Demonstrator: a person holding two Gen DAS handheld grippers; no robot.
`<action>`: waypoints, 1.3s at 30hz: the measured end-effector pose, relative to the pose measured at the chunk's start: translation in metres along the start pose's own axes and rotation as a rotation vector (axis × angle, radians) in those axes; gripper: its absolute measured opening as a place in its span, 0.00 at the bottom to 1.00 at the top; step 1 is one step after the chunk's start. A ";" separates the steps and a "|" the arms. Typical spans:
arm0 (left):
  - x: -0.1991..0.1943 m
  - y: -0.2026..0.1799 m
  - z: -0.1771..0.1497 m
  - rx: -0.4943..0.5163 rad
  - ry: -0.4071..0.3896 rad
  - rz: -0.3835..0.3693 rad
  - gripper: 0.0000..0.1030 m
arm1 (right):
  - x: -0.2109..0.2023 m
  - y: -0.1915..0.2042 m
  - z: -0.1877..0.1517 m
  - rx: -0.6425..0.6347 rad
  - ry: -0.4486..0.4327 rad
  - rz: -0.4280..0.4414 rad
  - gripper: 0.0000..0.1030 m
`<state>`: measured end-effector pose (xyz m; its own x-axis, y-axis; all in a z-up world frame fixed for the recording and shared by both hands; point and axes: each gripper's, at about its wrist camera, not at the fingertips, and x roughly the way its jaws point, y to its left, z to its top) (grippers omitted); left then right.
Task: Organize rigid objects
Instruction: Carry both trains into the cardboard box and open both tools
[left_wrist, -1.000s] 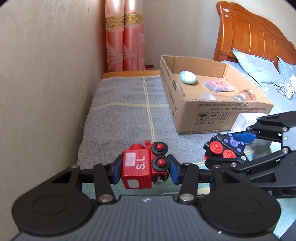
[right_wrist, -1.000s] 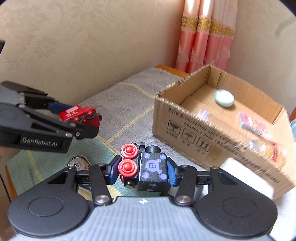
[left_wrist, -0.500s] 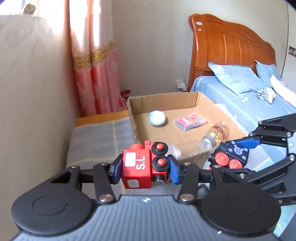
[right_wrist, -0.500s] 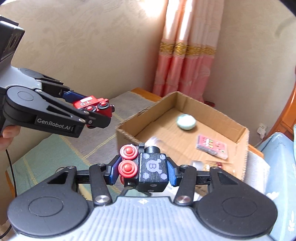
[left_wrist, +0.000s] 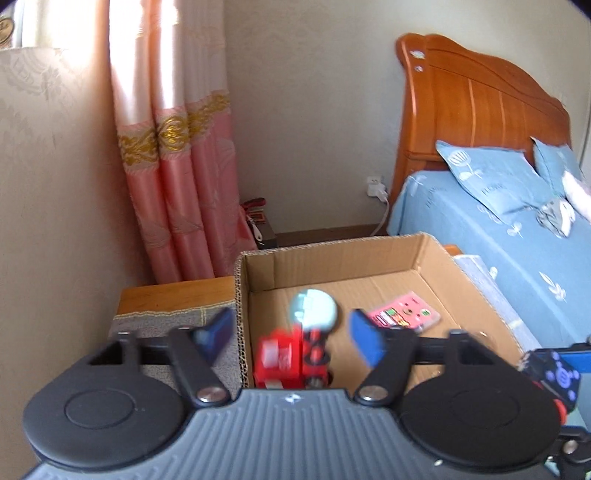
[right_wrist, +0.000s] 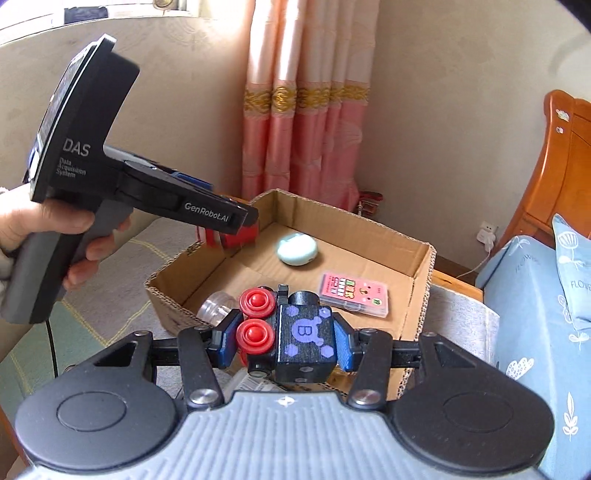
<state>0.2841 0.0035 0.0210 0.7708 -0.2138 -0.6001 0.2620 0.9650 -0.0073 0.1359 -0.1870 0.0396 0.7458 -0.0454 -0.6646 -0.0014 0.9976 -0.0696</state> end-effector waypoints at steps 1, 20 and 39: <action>-0.002 0.001 -0.003 -0.010 -0.011 0.015 0.86 | 0.001 -0.002 0.000 0.005 0.003 -0.001 0.54; -0.089 -0.007 -0.084 -0.027 0.003 0.101 0.99 | 0.048 -0.057 0.033 0.078 0.067 -0.058 0.54; -0.115 -0.023 -0.096 -0.027 0.005 0.077 0.99 | 0.116 -0.104 0.072 0.190 0.067 -0.144 0.97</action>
<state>0.1332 0.0207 0.0131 0.7853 -0.1379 -0.6036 0.1861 0.9824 0.0177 0.2707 -0.2919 0.0236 0.6835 -0.1847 -0.7062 0.2313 0.9724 -0.0305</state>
